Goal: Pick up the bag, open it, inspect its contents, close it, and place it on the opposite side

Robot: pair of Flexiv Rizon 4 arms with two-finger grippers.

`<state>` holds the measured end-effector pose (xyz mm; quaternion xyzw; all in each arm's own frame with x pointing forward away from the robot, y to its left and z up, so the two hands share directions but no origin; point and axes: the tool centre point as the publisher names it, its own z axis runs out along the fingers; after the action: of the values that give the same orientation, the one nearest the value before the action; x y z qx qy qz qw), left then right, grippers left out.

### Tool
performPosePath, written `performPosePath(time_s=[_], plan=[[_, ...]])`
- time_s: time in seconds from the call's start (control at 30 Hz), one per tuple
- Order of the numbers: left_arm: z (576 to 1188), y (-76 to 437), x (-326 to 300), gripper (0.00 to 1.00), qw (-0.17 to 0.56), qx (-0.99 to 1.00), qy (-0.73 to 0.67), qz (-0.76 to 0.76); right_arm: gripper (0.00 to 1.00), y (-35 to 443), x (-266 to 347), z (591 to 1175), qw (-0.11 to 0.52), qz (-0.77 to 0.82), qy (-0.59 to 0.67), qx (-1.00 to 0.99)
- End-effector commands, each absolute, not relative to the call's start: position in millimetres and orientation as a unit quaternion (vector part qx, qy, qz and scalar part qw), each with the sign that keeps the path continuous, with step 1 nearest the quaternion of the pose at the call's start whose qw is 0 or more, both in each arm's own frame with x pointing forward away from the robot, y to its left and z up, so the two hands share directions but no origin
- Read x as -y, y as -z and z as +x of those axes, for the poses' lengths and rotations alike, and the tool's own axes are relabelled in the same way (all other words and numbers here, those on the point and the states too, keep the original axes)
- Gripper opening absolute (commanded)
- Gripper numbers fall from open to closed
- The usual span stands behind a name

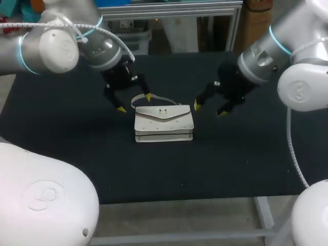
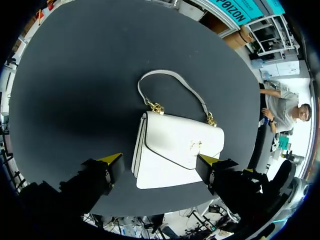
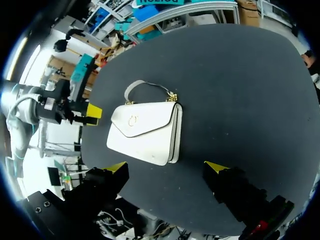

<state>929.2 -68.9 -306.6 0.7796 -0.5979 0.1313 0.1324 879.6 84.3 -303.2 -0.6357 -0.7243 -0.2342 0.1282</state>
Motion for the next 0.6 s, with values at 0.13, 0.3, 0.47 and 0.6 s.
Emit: performPosePath(time_s=[0.13,0.3,0.47,0.6], plan=[[932.2,321.0,58.6,1.0,0.23,0.558,-0.166,0.78,1.0,306.9,-84.6,885.2,0.153,-0.636,0.232,0.72],[932.2,321.0,58.6,1.0,0.23,0.558,-0.166,0.78,1.0,306.9,-84.6,885.2,0.153,-0.636,0.232,0.72],[932.2,321.0,58.6,1.0,0.23,0.558,-0.166,0.78,1.0,306.9,-84.6,885.2,0.153,-0.636,0.232,0.72],[927.1,326.4,67.2,1.0,0.233,0.548,-0.177,0.784,1.0,312.3,-88.7,886.8,0.174,-0.654,0.224,0.701]])
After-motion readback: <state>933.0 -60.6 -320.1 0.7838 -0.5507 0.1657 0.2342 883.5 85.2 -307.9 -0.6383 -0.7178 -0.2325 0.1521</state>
